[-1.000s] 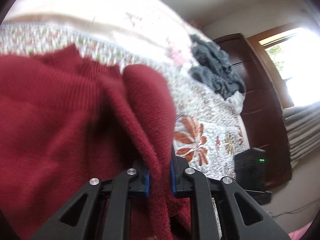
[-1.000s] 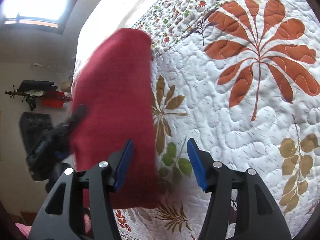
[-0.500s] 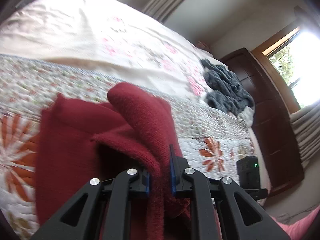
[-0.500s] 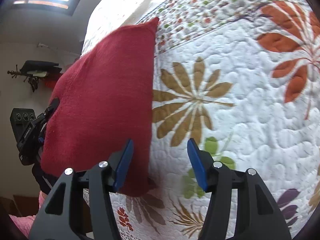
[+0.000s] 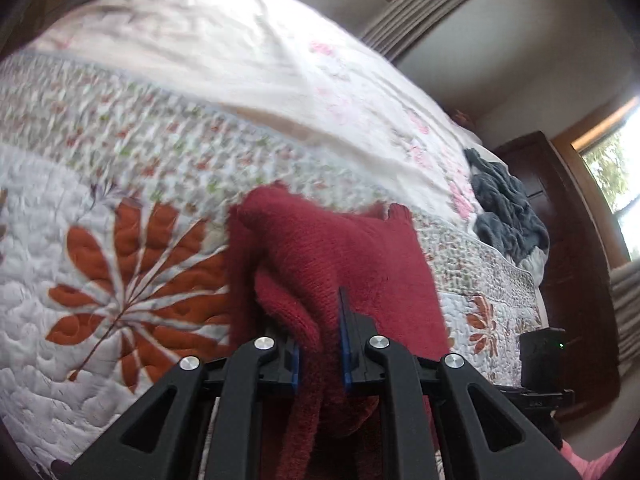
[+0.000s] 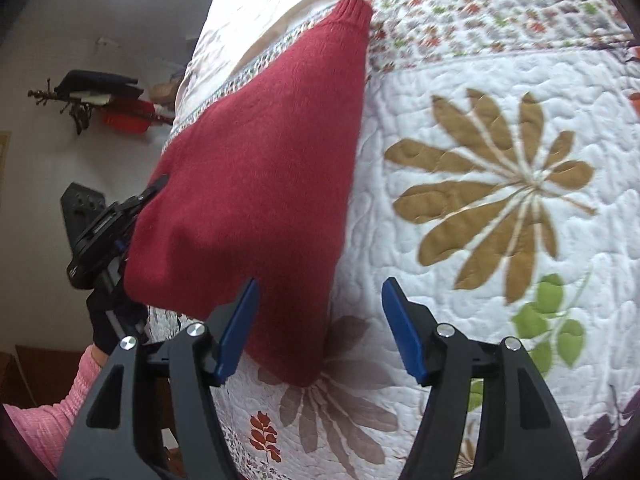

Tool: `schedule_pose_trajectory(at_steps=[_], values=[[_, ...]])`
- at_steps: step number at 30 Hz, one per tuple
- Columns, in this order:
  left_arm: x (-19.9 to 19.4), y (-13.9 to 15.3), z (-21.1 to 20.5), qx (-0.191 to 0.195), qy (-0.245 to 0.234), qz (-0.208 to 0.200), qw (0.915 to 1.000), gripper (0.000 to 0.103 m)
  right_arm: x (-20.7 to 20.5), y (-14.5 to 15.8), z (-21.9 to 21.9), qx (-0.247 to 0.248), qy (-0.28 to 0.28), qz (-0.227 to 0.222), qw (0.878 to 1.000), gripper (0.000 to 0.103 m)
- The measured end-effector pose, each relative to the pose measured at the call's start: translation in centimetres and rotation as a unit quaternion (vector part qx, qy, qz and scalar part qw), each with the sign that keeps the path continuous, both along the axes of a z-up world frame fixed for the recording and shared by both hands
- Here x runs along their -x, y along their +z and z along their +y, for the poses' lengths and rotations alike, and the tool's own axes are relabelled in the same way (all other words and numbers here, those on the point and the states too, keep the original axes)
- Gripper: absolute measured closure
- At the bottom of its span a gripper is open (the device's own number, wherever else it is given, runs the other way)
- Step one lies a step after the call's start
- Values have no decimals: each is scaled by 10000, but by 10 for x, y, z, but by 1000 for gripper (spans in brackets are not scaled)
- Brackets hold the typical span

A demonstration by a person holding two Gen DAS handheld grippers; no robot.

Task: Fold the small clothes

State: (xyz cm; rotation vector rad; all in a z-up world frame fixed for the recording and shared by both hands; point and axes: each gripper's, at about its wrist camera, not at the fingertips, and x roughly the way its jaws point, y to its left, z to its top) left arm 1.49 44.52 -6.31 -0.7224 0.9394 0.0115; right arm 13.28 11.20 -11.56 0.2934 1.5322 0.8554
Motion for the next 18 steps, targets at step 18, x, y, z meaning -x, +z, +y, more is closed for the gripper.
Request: schedule_pose_trajectory(at_steps=[18], values=[[30, -14, -6, 99, -351, 356, 9987, 65, 15, -21, 41, 544, 321, 133, 9979, 45]])
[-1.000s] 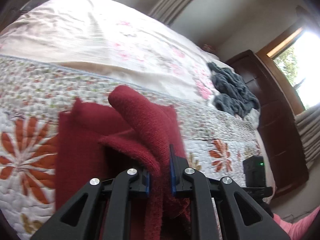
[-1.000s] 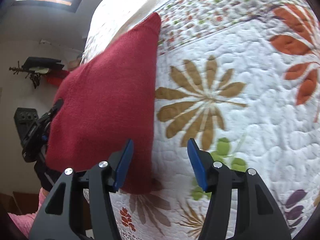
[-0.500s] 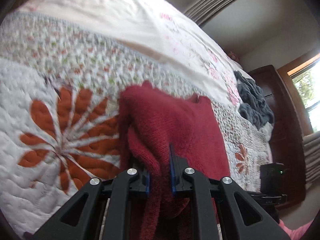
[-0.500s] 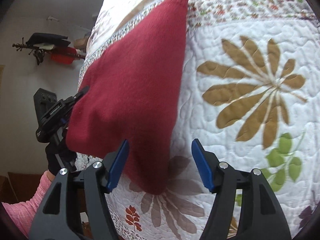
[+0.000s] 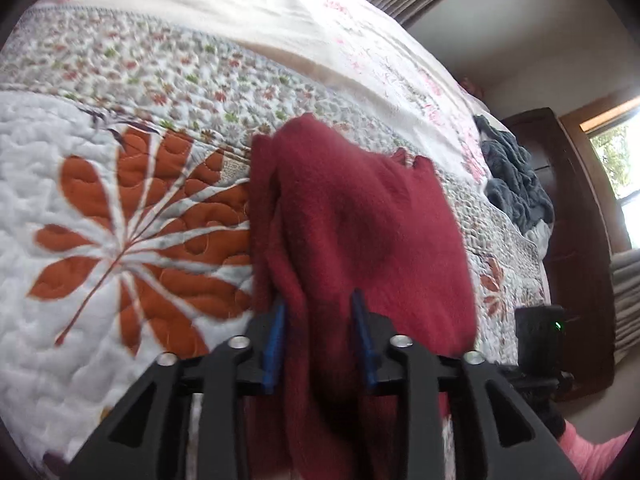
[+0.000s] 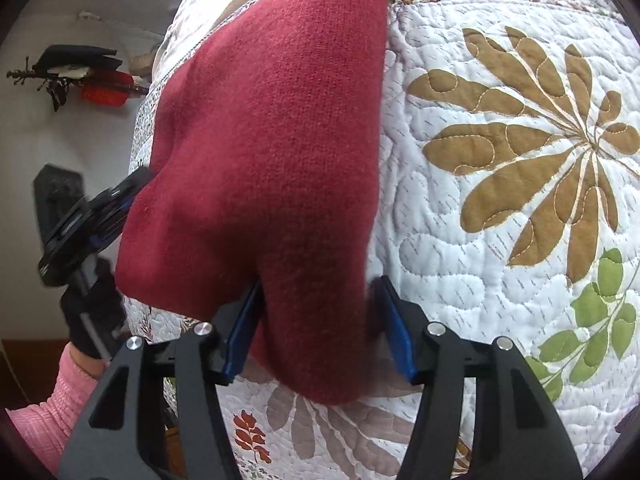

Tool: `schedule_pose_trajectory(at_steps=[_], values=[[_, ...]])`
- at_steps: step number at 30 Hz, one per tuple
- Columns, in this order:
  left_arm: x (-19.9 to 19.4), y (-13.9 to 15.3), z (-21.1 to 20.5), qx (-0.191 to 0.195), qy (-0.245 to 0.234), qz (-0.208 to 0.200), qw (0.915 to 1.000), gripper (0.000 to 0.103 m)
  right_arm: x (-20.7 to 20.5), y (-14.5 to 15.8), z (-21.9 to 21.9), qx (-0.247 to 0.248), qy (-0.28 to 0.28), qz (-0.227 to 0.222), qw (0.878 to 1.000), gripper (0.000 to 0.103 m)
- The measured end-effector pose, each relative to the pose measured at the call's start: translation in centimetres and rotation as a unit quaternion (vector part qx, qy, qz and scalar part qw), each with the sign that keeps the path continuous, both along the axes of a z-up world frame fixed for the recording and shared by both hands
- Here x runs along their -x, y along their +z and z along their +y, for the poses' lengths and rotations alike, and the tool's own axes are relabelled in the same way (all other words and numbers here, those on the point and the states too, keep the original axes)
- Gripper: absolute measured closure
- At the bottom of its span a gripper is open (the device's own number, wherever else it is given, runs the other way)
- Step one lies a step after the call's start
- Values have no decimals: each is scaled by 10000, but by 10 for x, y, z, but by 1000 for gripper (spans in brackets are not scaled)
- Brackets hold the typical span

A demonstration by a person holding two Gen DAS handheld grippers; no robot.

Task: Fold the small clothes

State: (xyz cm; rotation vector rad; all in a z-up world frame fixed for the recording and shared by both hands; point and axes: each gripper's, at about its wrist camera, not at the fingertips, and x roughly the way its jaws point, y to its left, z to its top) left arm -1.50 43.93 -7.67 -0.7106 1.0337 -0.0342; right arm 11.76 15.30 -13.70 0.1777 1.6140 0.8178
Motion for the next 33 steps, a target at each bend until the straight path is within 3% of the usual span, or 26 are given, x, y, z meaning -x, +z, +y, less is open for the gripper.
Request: schedule_pose_trajectory(at_steps=[5, 10, 13, 14, 15, 17, 20, 22, 24, 28, 33], values=[[23, 19, -14, 294, -34, 12, 9996, 53, 6, 2, 6, 6, -44, 7, 10000, 41], [21, 2, -29, 723, -167, 271, 9969, 46, 9, 0, 6, 33, -110, 66, 9999, 39], [15, -21, -27, 1066, -103, 492, 9930, 61, 13, 2, 5, 60, -146, 100, 9998, 39], [13, -29, -24, 1324, -53, 569, 9895, 81, 11, 2, 8, 45, -146, 114, 9998, 39], [13, -34, -20, 1453, 24, 613, 9875, 93, 11, 4, 10, 6, -139, 132, 9998, 40], [16, -30, -11, 1572, 213, 466, 9862, 95, 12, 8, 13, 2, -74, 88, 9999, 40], [25, 11, 4, 1094, 235, -174, 9936, 96, 17, 15, 21, -36, 42, -9, 10000, 46], [28, 27, 10, 840, 69, -317, 9959, 96, 19, 15, 23, -87, 70, 9, 9999, 51], [27, 14, 9, 666, -86, -25, 9977, 95, 21, 12, 26, 23, 119, -52, 9999, 55], [23, -38, -1, 893, -248, 578, 9940, 95, 23, -7, 21, 318, 49, 85, 9994, 64], [21, -53, -7, 797, -240, 479, 9954, 92, 21, -14, 18, 326, 64, 141, 9993, 66]])
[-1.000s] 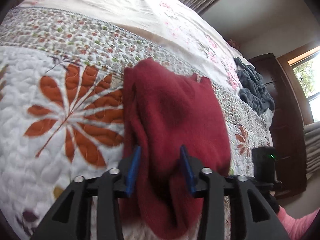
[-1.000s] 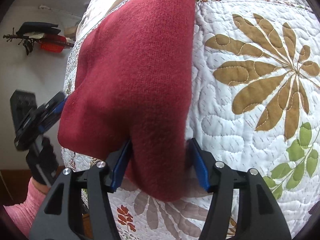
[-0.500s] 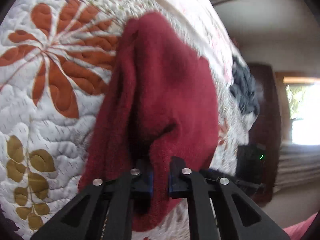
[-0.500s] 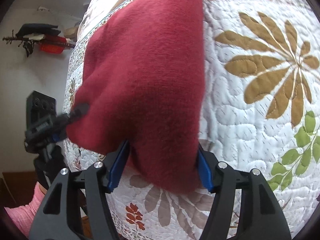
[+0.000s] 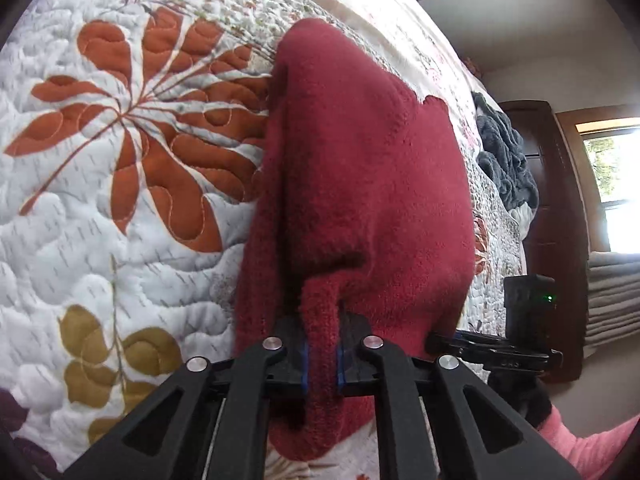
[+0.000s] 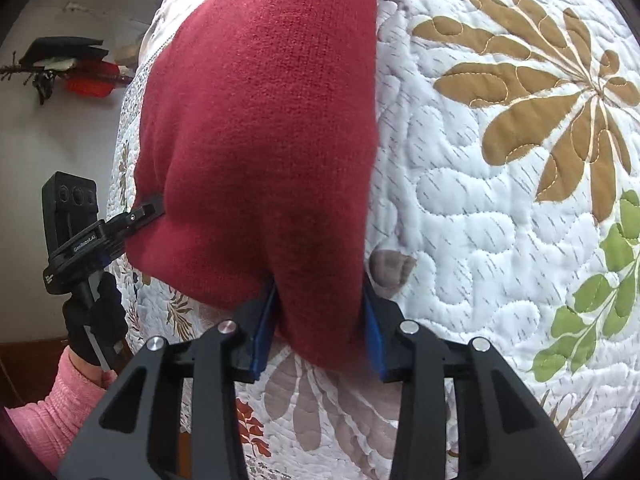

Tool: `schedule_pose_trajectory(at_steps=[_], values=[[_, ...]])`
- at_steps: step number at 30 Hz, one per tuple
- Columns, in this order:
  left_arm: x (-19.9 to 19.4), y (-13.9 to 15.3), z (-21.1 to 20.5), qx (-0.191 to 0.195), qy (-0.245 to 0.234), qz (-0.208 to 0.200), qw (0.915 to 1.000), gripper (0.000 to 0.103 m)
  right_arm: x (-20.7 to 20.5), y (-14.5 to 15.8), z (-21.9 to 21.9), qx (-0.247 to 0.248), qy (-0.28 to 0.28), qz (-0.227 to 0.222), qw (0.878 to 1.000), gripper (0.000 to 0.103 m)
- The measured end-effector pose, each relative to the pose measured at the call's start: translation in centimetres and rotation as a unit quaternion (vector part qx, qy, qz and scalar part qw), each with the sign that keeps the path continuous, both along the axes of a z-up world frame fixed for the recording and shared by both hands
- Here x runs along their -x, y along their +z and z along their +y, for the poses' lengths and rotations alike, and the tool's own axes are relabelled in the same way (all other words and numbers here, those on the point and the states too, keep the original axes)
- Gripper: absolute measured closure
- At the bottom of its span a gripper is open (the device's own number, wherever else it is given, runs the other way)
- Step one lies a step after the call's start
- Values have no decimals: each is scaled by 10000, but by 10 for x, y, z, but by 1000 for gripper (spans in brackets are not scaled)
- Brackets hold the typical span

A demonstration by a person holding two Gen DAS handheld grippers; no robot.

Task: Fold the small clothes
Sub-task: 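Open the left gripper to lay the folded sweater down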

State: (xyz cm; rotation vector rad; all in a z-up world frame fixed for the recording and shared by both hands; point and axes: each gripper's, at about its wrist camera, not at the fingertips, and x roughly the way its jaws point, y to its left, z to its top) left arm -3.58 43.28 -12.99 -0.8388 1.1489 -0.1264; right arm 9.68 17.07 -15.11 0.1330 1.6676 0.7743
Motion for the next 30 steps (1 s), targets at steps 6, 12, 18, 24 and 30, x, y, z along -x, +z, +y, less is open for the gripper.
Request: schedule_pose_trajectory(at_steps=[6, 12, 18, 24, 30], values=[[-5, 24, -6, -562, -146, 58, 9983, 78, -5, 11, 5, -30, 52, -20, 10000, 61], [-12, 60, -10, -1314, -245, -8, 9910, 55, -23, 35, -7, -180, -240, -336, 9990, 41], [-29, 66, -14, -1515, -277, -57, 9880, 53, -52, 40, -2, -375, -530, -381, 9972, 39], [-35, 50, -17, -1700, -351, 77, 9848, 53, -47, 23, 3, -128, -392, -421, 9983, 42], [-35, 38, -15, -1723, -363, 172, 9842, 53, -38, 15, 6, -139, -422, -317, 9985, 42]])
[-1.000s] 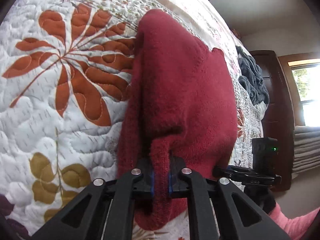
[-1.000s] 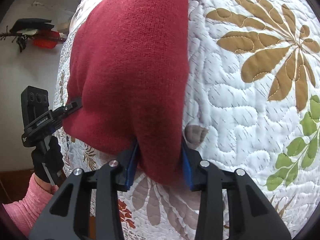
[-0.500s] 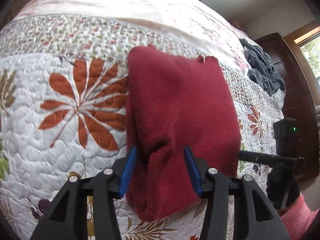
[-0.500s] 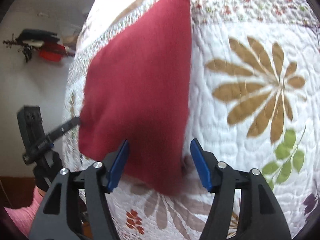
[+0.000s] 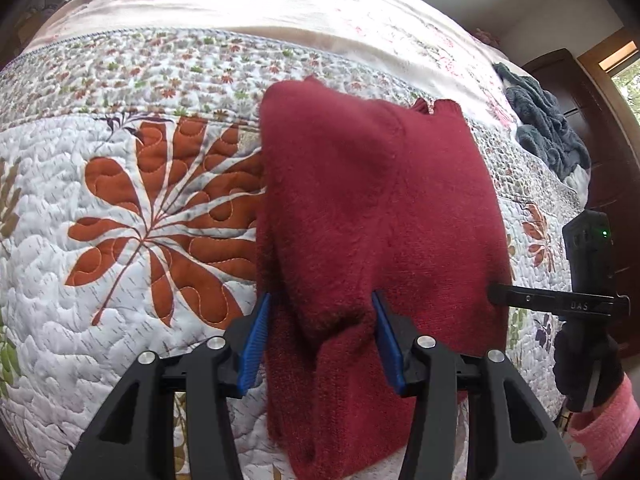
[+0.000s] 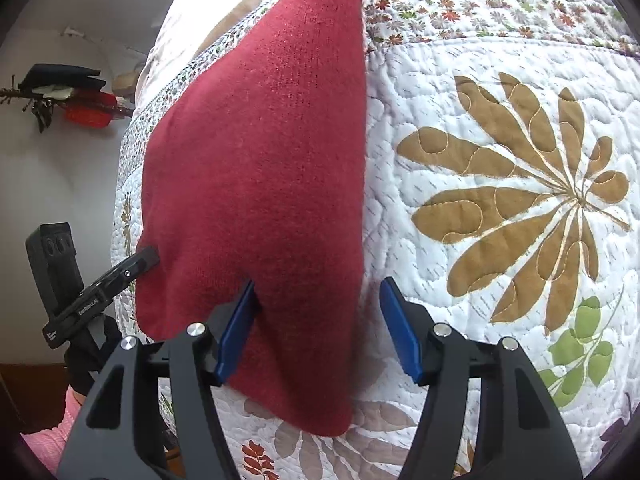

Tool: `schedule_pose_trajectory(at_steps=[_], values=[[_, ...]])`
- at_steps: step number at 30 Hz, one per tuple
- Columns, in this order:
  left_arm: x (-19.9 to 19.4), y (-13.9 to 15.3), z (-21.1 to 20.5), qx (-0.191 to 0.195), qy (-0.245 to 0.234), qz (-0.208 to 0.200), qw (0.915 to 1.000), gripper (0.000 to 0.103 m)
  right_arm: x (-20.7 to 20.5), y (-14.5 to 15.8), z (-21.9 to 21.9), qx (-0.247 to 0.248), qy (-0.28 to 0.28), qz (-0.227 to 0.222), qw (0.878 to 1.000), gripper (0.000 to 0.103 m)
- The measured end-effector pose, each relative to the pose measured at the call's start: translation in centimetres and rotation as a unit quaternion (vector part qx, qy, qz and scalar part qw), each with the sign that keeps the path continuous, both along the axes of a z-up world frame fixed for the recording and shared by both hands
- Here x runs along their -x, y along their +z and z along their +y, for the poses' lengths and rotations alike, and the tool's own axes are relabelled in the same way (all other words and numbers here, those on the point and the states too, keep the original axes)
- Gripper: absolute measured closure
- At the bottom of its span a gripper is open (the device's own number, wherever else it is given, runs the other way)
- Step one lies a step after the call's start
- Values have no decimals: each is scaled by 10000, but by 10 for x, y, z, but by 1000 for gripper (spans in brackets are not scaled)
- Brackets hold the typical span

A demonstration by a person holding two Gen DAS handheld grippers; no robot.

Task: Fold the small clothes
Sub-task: 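Open the left gripper to lay the folded sweater down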

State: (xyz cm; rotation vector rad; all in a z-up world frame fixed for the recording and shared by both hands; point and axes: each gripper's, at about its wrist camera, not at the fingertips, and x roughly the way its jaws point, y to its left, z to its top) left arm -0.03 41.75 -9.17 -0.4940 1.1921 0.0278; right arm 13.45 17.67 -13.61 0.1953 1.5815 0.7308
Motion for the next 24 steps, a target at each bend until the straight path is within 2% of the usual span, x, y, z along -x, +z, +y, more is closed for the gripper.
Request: schedule_pose_trajectory(at_steps=[4, 7, 9, 12, 17, 22, 24], values=[[-5, 9, -2, -120, -79, -17, 9999, 53, -10, 15, -2, -140, -7, -89, 9999, 38], [-9, 18, 2, -61, -48, -135, 9999, 52, -19, 25, -7, -269, -132, -175, 9994, 33], [-17, 24, 7, -80, -13, -243, 9997, 47, -26, 28, -7, -288, -196, -217, 9992, 33], [-32, 30, 20, -34, 125, -378, 9992, 45, -34, 28, -4, -217, -205, -307, 9991, 33], [-74, 16, 54, 519, 471, -407, 9967, 45, -42, 24, 4, -184, -204, -390, 9989, 33], [-107, -8, 65, 716, 627, -113, 9954, 46, -41, 18, 15, -117, -76, -453, 9989, 33], [-116, -13, 67, 844, 686, -146, 9940, 51, -41, 17, 16, -114, -23, -470, 9988, 33]])
